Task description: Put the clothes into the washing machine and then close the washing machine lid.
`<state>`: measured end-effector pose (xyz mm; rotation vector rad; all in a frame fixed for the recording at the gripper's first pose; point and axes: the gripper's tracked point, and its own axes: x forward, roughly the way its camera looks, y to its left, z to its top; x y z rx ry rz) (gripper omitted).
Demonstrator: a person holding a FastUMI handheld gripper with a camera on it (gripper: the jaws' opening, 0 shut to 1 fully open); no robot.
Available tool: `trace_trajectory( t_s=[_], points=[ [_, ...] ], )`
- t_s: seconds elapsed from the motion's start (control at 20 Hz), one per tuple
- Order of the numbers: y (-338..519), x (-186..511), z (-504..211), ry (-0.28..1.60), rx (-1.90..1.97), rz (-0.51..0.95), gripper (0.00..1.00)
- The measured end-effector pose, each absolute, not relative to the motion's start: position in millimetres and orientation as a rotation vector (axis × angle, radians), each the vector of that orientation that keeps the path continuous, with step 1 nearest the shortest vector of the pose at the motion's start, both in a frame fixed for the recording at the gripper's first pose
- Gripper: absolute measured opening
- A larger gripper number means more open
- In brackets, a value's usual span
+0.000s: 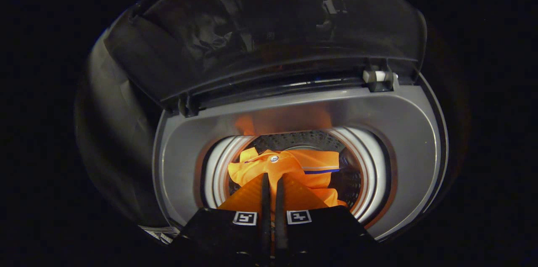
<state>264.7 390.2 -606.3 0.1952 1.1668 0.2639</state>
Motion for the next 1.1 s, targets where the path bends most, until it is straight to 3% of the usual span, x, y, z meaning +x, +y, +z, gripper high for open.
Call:
trace_trajectory(
  t_s=[0.5,0.6,1.0,1.1],
  points=[
    [381,263,-624,1.204,0.133,0.231,0.16],
    [378,272,-622,1.172,0.118,0.221,0.26],
    [374,269,-614,1.158,0.084,0.219,0.99],
    [374,267,-609,1.154,0.083,0.219,0.99]
  ],
)
